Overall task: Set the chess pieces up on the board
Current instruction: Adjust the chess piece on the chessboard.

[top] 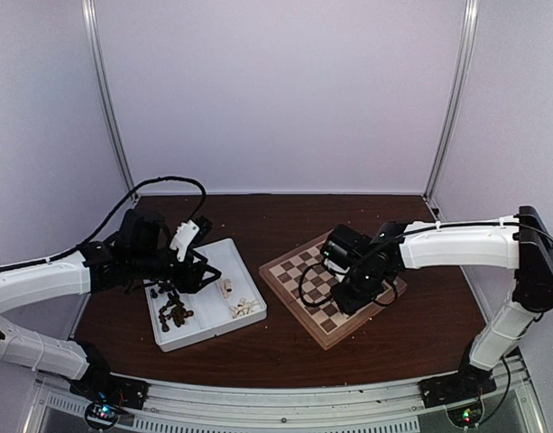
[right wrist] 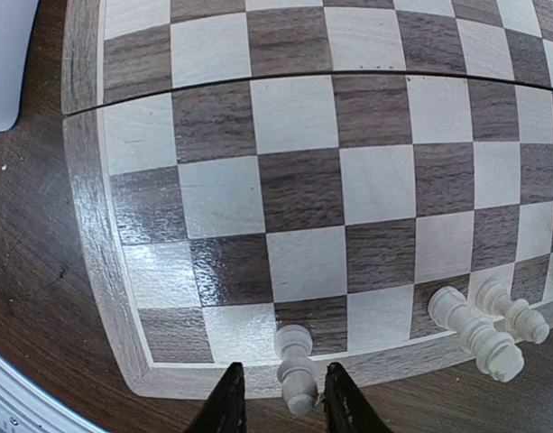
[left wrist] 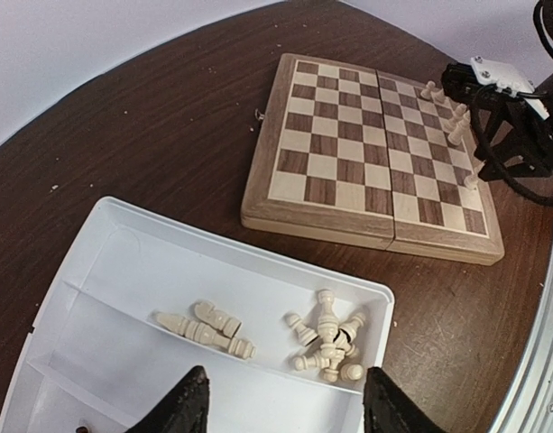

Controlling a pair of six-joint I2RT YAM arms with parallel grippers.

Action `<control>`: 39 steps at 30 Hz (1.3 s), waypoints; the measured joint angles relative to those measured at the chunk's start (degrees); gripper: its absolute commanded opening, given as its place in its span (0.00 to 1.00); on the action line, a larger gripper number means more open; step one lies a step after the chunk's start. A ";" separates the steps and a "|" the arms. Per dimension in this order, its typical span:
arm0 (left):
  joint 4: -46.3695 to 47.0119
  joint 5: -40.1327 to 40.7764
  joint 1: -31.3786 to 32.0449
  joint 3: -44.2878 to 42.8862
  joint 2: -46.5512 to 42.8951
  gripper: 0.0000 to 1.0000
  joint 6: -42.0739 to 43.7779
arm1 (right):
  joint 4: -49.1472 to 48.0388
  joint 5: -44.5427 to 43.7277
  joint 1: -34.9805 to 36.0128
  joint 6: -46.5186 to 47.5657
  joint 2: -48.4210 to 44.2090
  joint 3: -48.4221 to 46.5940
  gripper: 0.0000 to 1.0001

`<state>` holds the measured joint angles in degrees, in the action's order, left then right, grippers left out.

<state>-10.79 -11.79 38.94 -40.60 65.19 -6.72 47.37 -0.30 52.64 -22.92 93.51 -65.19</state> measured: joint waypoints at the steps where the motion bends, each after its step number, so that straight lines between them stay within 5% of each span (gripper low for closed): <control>1: 0.07 0.00 0.00 0.00 0.00 0.58 0.00 | 0.00 0.00 0.09 -0.02 0.22 0.00 0.28; 9: 0.04 -0.04 0.00 0.00 0.09 0.58 0.00 | 0.72 -1.03 0.35 0.04 1.64 0.20 0.17; 39: 0.09 -0.44 0.00 0.00 0.50 0.58 -0.02 | 1.95 -4.46 0.35 -0.04 3.04 -0.37 0.18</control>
<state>-10.70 -12.23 38.94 -40.60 65.69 -6.74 49.32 -4.75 52.99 -22.96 96.55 -65.56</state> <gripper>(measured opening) 0.583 0.174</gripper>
